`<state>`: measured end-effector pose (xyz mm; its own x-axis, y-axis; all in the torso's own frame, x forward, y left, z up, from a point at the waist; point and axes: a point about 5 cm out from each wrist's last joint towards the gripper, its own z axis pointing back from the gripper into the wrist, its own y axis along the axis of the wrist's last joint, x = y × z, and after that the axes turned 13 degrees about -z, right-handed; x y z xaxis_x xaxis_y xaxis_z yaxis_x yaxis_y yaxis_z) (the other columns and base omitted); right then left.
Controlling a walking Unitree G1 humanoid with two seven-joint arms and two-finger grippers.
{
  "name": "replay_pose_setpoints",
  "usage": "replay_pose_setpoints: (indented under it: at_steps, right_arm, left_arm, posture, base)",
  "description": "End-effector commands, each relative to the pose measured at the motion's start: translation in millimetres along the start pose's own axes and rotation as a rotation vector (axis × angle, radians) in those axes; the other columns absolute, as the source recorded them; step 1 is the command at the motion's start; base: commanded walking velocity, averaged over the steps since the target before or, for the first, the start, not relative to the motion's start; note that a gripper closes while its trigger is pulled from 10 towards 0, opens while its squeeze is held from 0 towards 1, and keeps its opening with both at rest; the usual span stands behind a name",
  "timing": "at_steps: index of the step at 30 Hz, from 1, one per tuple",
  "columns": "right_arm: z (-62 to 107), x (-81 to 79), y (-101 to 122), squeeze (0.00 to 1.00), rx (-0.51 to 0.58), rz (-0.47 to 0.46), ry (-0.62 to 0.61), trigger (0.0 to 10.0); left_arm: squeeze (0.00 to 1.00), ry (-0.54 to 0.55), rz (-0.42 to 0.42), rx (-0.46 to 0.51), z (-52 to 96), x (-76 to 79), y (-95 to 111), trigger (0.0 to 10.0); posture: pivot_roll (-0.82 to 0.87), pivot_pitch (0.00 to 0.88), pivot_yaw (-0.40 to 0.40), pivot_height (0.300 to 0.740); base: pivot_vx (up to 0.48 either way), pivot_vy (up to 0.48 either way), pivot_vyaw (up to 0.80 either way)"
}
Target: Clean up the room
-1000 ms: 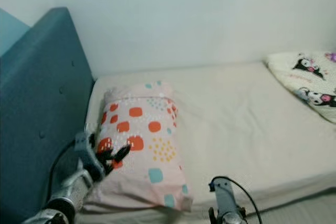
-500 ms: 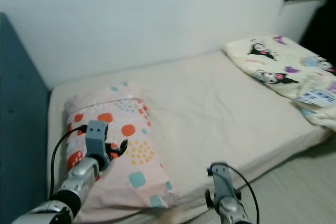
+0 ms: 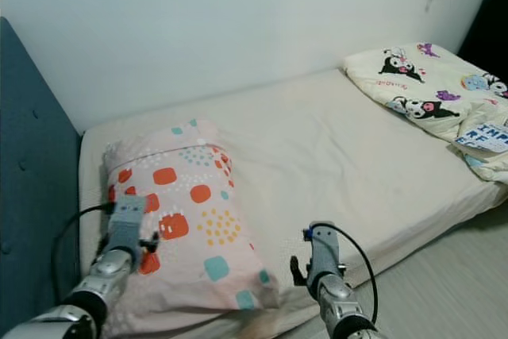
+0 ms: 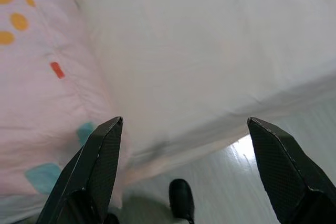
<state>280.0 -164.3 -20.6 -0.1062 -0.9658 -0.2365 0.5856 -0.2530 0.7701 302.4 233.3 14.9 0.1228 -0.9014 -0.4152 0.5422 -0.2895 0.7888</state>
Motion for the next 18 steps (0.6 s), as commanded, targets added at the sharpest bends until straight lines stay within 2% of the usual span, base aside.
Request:
replay_pose_setpoints:
  at_steps: [1,3,4,5,6,7,12,14,15,17,18]
  right_arm:
    - [-1.1,-4.2,5,0.0,0.021,-0.023,0.019,10.0]
    - [-1.1,-4.2,5,0.0,0.021,-0.023,0.019,10.0]
    - [-2.1,-7.2,10,0.0,0.039,-0.028,0.036,10.0]
    - [-2.6,-9.0,13,0.0,0.049,-0.027,0.045,10.0]
    - [-2.6,-9.0,13,0.0,0.049,-0.027,0.045,10.0]
    - [-3.2,-11.0,17,0.0,0.068,-0.031,0.06,10.0]
    - [-3.8,-13.5,25,0.0,0.098,-0.062,0.089,10.0]
    - [-4.3,-17.0,32,0.0,0.124,-0.072,0.12,10.0]
    - [-4.3,-17.0,32,0.0,0.124,-0.072,0.12,10.0]
    - [-4.5,-18.4,35,0.0,0.134,-0.074,0.132,10.0]
    - [-4.5,-18.4,35,0.0,0.134,-0.074,0.132,10.0]
  left_arm:
    - [0.0,0.023,0.079,-0.092,1.5,-6.2,-16,10.0]
    - [0.0,0.023,0.079,-0.092,1.5,-6.2,-16,10.0]
    - [0.0,0.019,0.218,-0.15,3.9,-4.5,-27,10.0]
    - [0.0,0.022,0.252,-0.17,5.4,-3.7,-32,10.0]
    - [0.0,0.022,0.252,-0.17,5.4,-3.7,-32,10.0]
    - [0.0,0.028,0.311,-0.19,7.4,-1.5,-38,10.0]
    - [0.0,0.041,0.375,-0.224,9.0,0.1,-43,10.0]
    - [0.0,0.037,0.489,-0.237,9.0,0.4,-43,10.0]
    - [0.0,0.037,0.489,-0.237,9.0,0.4,-43,10.0]
    - [0.0,0.02,0.569,-0.227,8.1,1.4,-41,10.0]
    - [0.0,0.02,0.569,-0.227,8.1,1.4,-41,10.0]
  posture:
    - [-0.12,0.09,0.023,0.71]
    - [-0.12,0.09,0.023,0.71]
    - [-0.12,0.095,0.023,0.7]
    - [-0.13,0.099,0.023,0.695]
    - [-0.13,0.099,0.023,0.695]
    - [-0.13,0.099,0.023,0.685]
    - [-0.13,0.1,0.02,0.67]
    - [-0.13,0.102,0.019,0.655]
    - [-0.13,0.102,0.019,0.655]
    - [-0.13,0.104,0.02,0.645]
    - [-0.13,0.104,0.02,0.645]
  base:
    - [0.0,0.0,0.0]
    - [0.0,0.0,0.0]
    - [0.0,0.0,0.0]
    - [0.0,0.0,0.0]
    - [0.0,0.0,0.0]
    - [0.0,0.0,0.0]
    - [0.0,0.0,0.0]
    - [0.0,0.0,0.0]
    - [0.0,0.0,0.0]
    - [0.0,0.0,0.0]
    - [0.0,0.0,0.0]
